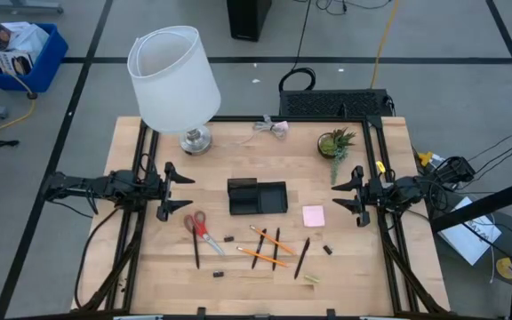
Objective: Pick and place office supplies into organizer
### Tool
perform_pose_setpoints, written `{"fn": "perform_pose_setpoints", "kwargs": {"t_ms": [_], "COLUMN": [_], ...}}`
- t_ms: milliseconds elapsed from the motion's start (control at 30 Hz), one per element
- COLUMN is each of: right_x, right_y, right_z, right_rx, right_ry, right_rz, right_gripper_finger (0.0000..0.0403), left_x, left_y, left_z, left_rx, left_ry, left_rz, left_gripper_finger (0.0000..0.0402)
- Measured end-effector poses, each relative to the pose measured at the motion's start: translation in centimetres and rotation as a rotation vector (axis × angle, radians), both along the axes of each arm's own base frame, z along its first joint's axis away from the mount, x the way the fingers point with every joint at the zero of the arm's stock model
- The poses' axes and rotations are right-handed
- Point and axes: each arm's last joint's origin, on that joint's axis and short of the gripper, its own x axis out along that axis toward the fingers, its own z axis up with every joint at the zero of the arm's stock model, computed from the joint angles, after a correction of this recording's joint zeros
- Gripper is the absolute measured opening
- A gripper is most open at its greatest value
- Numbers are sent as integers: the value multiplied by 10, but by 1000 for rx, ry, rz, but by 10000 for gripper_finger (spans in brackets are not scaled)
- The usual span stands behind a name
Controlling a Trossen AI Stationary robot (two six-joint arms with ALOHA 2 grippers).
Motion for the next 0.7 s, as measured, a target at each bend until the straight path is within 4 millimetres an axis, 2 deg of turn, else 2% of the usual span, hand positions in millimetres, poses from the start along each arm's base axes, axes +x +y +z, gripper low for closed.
{"fn": "perform_pose_setpoints", "kwargs": {"t_ms": [533,700], "right_x": [0,-1], "right_y": [0,-1], "right_z": [1,10], "right_rx": [3,133], "right_ry": [-7,-98], "right_rz": [0,13], "right_gripper_finger": [165,166], "left_x": [0,0], "left_y": [0,0], "left_z": [0,0], "left_rx": [0,-3], "left_ry": [0,-5], "left_rz": [0,0], "left_gripper_finger": [319,319]}}
